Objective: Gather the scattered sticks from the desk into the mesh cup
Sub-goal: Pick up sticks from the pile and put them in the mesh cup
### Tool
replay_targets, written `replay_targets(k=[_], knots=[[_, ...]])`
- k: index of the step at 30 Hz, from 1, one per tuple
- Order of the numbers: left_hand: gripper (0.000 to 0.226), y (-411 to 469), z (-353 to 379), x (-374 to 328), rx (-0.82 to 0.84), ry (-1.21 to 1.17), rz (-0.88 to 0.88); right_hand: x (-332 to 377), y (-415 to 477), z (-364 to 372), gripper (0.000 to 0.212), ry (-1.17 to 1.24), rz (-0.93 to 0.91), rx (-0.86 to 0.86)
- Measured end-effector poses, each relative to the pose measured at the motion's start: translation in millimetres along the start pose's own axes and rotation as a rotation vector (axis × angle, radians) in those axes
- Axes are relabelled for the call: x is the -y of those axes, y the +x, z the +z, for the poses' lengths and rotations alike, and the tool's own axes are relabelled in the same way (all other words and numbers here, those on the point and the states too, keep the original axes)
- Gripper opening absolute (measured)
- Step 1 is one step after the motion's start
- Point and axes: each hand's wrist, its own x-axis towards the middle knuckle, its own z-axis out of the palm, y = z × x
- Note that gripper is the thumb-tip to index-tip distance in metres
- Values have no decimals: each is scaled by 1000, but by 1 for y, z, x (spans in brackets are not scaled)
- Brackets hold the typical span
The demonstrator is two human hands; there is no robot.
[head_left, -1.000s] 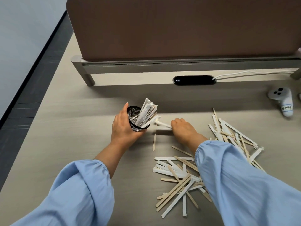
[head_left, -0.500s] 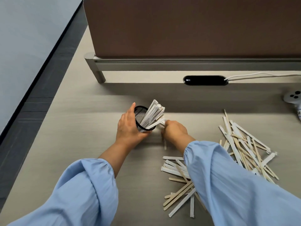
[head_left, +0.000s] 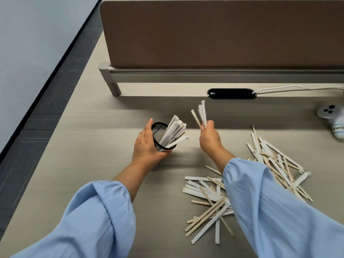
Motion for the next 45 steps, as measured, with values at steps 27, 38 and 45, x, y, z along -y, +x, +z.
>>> replay_targets(k=[27,38,45], knots=[[106,-104,37,-76,-18,-340,-66,24,-95,-81,55,-434,-652,157],[103,-156,30,-68,-317,-147,-220,-55,-110,-74,70,-567,-528,449],[102,-190,37,-60,-345,-52,-283,-105,-132,-34,131,-972,-573,641]])
